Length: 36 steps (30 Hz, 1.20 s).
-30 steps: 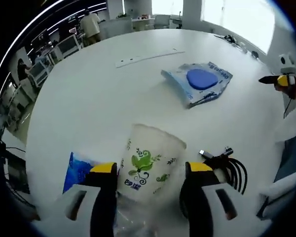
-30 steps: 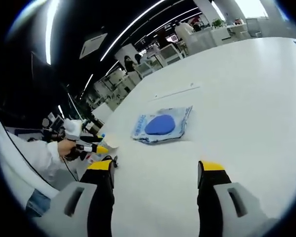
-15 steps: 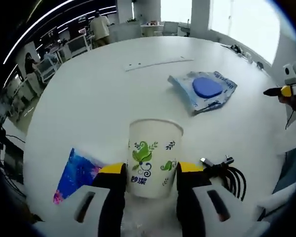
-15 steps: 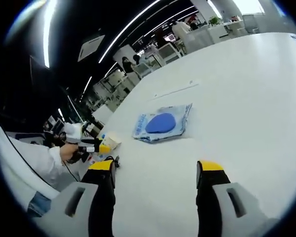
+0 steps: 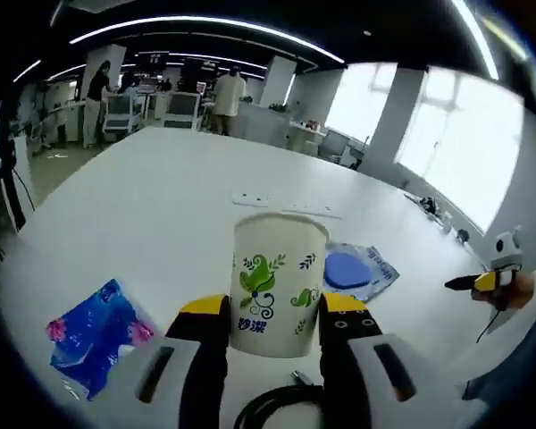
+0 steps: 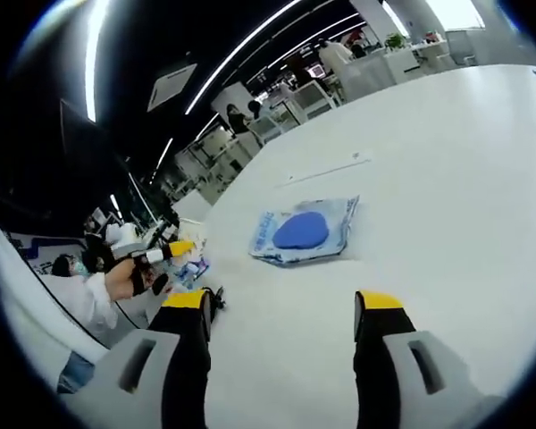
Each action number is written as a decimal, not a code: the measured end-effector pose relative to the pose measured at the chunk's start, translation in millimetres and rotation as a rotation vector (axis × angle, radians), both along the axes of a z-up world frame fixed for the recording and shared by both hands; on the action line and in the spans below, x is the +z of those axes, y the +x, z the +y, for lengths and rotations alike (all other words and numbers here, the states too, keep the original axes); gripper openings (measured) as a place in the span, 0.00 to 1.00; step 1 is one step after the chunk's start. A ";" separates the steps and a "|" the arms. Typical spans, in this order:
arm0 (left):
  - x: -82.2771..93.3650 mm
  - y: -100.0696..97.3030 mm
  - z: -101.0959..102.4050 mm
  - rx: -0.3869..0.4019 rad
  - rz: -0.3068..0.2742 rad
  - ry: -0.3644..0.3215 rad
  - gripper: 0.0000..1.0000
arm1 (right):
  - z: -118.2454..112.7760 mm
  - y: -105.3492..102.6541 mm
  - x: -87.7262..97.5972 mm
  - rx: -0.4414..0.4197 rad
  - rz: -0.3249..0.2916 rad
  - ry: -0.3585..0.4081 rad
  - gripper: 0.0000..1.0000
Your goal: Arrange the tabletop items into an orderly group along one side of the table until the central work area is clear of visible clutter.
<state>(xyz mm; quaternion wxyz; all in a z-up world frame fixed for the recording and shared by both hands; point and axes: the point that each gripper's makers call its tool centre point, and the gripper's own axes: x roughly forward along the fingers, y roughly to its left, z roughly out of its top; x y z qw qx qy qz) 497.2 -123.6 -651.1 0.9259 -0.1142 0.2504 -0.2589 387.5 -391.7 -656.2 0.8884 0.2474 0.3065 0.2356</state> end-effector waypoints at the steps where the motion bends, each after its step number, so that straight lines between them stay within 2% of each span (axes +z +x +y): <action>1: 4.8 -1.7 -4.0 0.004 -0.021 -0.014 0.39 | 3.1 1.7 2.9 0.008 -0.005 0.004 0.64; 3: 12.3 -4.6 -12.5 0.000 -0.054 -0.043 0.39 | 9.5 5.1 8.5 0.024 -0.015 0.011 0.64; 4: 12.0 -7.0 -14.9 -0.002 -0.053 -0.040 0.39 | 12.2 6.7 10.7 0.031 -0.020 0.014 0.64; 6: 16.1 -10.8 -23.3 -0.013 -0.090 -0.026 0.39 | 21.5 12.4 17.7 0.053 -0.033 0.025 0.64; 10: 22.2 -18.3 -40.0 -0.034 -0.110 -0.072 0.39 | 37.9 22.6 29.5 0.084 -0.055 0.054 0.64; 15: 25.5 -30.9 -63.0 -0.079 -0.134 -0.089 0.39 | 65.9 32.3 38.0 0.152 -0.073 0.073 0.64; 24: 39.7 -48.3 -93.5 -0.150 -0.164 -0.185 0.39 | 106.5 35.5 48.4 0.242 -0.082 0.115 0.64; 30: 43.8 -57.8 -105.3 -0.203 -0.179 -0.217 0.39 | 118.9 36.1 56.4 0.253 -0.081 0.182 0.65; 36: 53.6 -73.8 -121.9 -0.279 -0.205 -0.263 0.39 | 125.7 34.7 60.2 0.270 -0.083 0.208 0.66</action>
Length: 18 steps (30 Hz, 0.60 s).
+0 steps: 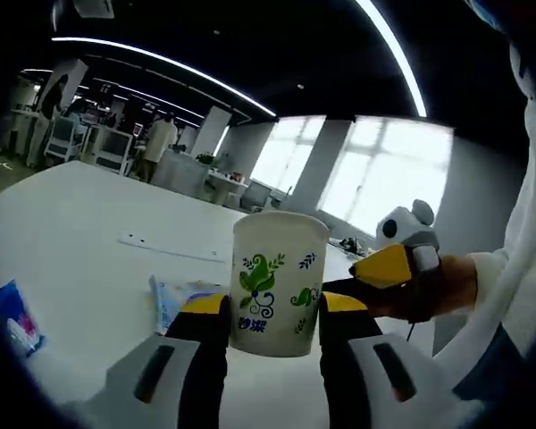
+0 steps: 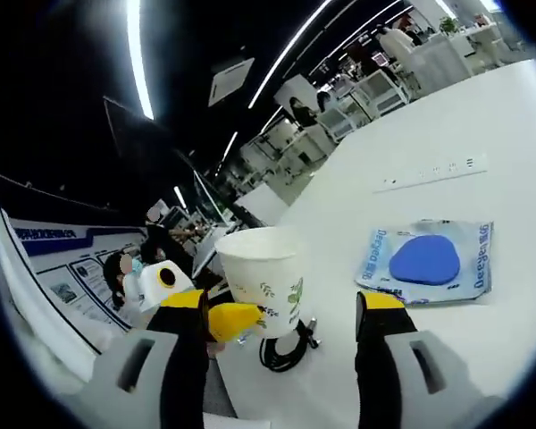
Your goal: Arrange the tabletop items into an orderly group along one side of the table until the central work area is clear of visible clutter.
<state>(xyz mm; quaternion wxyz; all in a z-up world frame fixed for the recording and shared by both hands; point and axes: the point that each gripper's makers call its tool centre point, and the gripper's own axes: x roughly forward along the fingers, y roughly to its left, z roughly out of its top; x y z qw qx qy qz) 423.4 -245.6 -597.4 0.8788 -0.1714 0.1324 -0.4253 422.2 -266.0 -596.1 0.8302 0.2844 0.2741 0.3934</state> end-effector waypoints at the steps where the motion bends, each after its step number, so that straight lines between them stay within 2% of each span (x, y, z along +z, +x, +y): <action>1: 1.5 -3.5 -2.8 -0.016 -0.008 -0.003 0.39 | 0.9 0.1 1.2 -0.001 0.000 0.010 0.66; 5: 3.4 -11.9 -9.1 -0.050 -0.013 -0.012 0.39 | 1.7 -1.2 0.9 0.004 0.001 0.017 0.65; 12: 2.1 -21.1 -13.7 -0.084 -0.006 -0.017 0.39 | 4.5 -4.7 3.0 0.015 -0.006 0.038 0.54; 14: 0.6 -23.1 -14.7 -0.094 -0.003 -0.010 0.38 | 5.7 -6.3 4.3 0.026 -0.018 0.037 0.45; 15: -1.6 -25.1 -15.4 -0.106 -0.002 0.003 0.38 | 5.9 -7.1 6.6 0.034 -0.046 0.028 0.42; 18: -3.1 -27.1 -15.7 -0.116 0.006 0.005 0.38 | 7.5 -9.0 6.5 0.048 -0.071 -0.017 0.42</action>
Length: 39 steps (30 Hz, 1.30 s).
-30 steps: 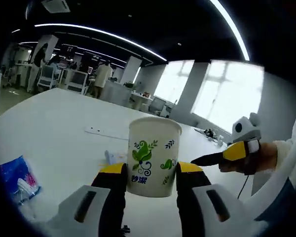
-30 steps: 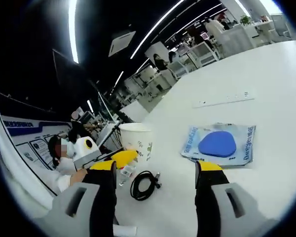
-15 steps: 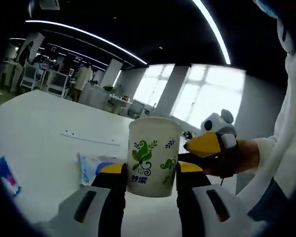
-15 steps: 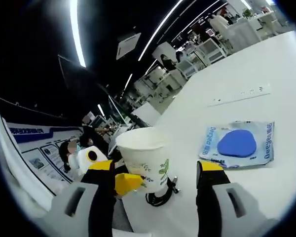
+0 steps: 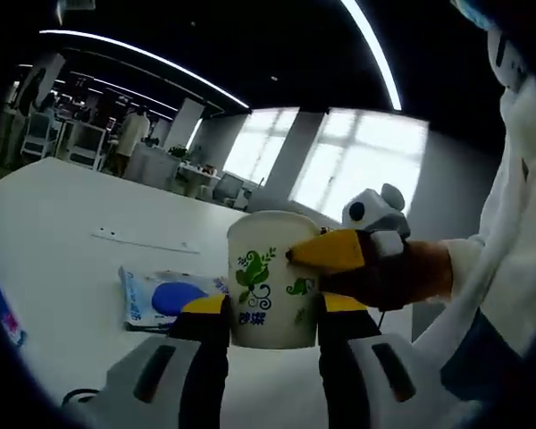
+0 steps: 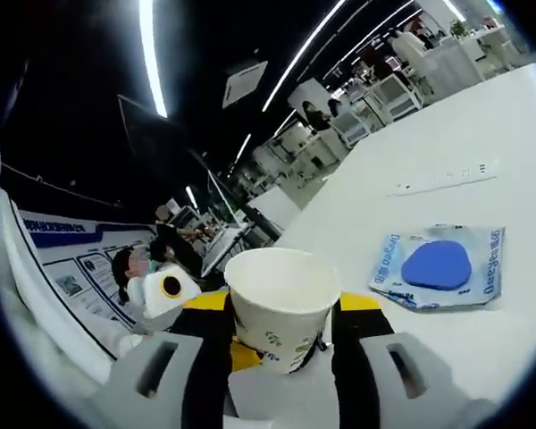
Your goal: Arrange the tabletop items into an orderly group along one side of the table until the central work area is clear of visible clutter.
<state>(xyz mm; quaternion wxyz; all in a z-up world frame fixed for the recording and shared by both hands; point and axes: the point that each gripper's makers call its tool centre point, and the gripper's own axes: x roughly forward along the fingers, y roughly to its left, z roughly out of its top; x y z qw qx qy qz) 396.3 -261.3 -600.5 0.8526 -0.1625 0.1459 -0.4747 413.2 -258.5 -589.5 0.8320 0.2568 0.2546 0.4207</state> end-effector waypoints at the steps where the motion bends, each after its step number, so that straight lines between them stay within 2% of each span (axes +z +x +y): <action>1: -0.5 -0.2 0.3 -0.002 0.001 0.002 0.38 | 0.6 -0.3 -0.3 0.005 -0.005 -0.010 0.41; 6: -5.8 -0.9 1.6 -0.020 -0.003 0.047 0.39 | 4.1 -3.0 -3.5 0.045 -0.068 -0.108 0.40; 9: -9.0 -1.4 3.0 -0.037 -0.026 0.098 0.39 | 5.2 -4.8 -4.7 0.070 -0.100 -0.157 0.39; 14: -12.0 -4.0 4.3 -0.077 -0.078 0.190 0.39 | 9.8 -9.7 -4.9 0.144 -0.187 -0.266 0.39; 18: -13.5 -4.2 6.1 -0.092 -0.103 0.234 0.39 | 13.3 -10.8 -4.2 0.167 -0.223 -0.306 0.38; 22: -15.9 -2.4 8.6 -0.089 -0.109 0.258 0.38 | 12.4 -10.0 -4.5 0.159 -0.230 -0.308 0.38; 25: -23.1 -2.5 13.5 -0.102 -0.119 0.323 0.35 | 5.4 -3.8 -0.6 0.119 -0.222 -0.278 0.38; 27: -23.5 -2.2 16.7 -0.101 -0.126 0.335 0.34 | -1.2 -0.4 1.4 0.098 -0.220 -0.270 0.38; 30: -18.6 1.6 25.5 -0.080 -0.129 0.332 0.37 | -8.4 0.5 0.5 0.087 -0.220 -0.284 0.38; 33: -12.4 9.2 39.1 -0.054 -0.163 0.375 0.39 | -15.6 -0.7 -5.7 0.092 -0.225 -0.330 0.38; 35: 0.8 13.0 45.2 -0.050 -0.199 0.379 0.39 | -18.2 -3.7 -10.3 0.109 -0.236 -0.369 0.38; 38: 20.2 11.8 44.7 -0.121 -0.308 0.450 0.40 | -18.7 -7.3 -16.7 0.140 -0.248 -0.414 0.38; 39: 22.4 11.3 44.2 -0.135 -0.322 0.463 0.41 | -18.3 -8.0 -18.2 0.149 -0.254 -0.426 0.38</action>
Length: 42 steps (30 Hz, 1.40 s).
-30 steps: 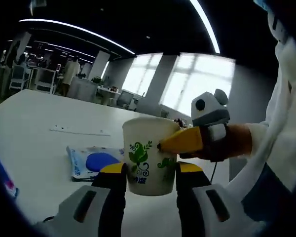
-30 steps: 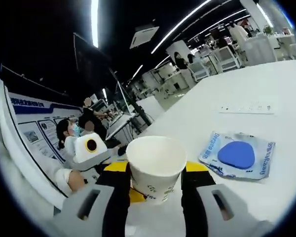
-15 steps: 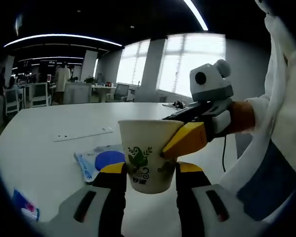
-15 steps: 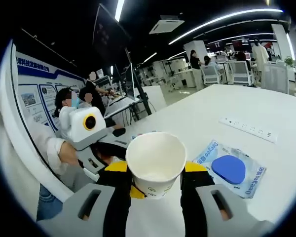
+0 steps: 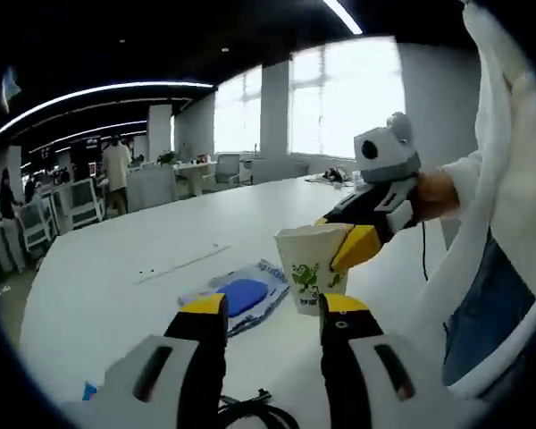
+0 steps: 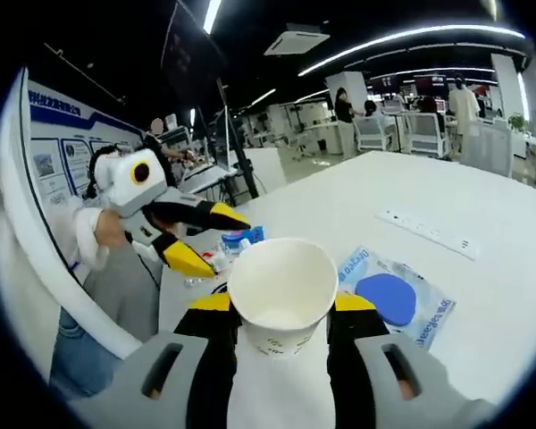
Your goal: Arrange the tabletop items into an orderly group along one side of the table until the central work area is clear of visible clutter.
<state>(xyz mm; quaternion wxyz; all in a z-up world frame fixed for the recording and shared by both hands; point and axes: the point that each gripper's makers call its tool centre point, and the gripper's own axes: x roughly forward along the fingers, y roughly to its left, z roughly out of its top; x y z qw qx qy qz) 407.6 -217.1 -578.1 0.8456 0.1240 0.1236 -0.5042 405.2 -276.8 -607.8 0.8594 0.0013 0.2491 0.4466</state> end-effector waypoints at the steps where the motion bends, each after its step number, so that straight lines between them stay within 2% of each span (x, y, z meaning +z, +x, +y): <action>1: 5.0 -2.1 -3.3 -0.043 -0.025 0.027 0.41 | 0.8 -1.4 -2.1 0.015 -0.005 -0.021 0.38; 4: 14.2 -10.6 -14.8 -0.161 -0.061 0.079 0.40 | 5.1 -3.5 -2.5 0.040 -0.014 -0.034 0.38; 8: 15.2 -22.0 -28.9 -0.305 -0.108 0.179 0.37 | 10.8 -6.9 -4.4 0.101 -0.042 -0.082 0.39; 10: 17.3 -22.6 -34.1 -0.339 -0.127 0.182 0.34 | 13.4 -7.7 -4.1 0.118 -0.044 -0.083 0.39; 15: 4.9 -31.2 -38.3 -0.460 -0.143 0.288 0.24 | 17.5 -9.3 -2.4 0.161 -0.067 -0.101 0.38; 17: 2.1 -32.5 -39.2 -0.477 -0.157 0.310 0.19 | 19.6 -11.3 -2.9 0.185 -0.080 -0.118 0.38; 18: -2.3 -34.3 -37.5 -0.492 -0.156 0.342 0.14 | 20.8 -12.3 -3.0 0.196 -0.085 -0.121 0.38; 21: -6.5 -35.4 -37.1 -0.498 -0.156 0.362 0.04 | 23.4 -13.1 -3.5 0.204 -0.083 -0.115 0.38; 25: -11.9 -38.2 -34.1 -0.504 -0.151 0.399 0.01 | 25.6 -14.5 -5.9 0.220 -0.091 -0.129 0.37; 34: -12.6 -45.0 -31.0 -0.515 -0.229 0.486 0.00 | 27.8 -13.0 -3.9 0.219 -0.102 -0.123 0.39; 39: -9.4 -38.2 -26.6 -0.487 -0.248 0.503 0.00 | 22.8 -10.1 -10.4 0.178 -0.080 -0.130 0.48; 42: -10.9 -32.9 -20.7 -0.478 -0.256 0.542 0.00 | 18.3 -12.2 -13.2 0.152 -0.063 -0.117 0.51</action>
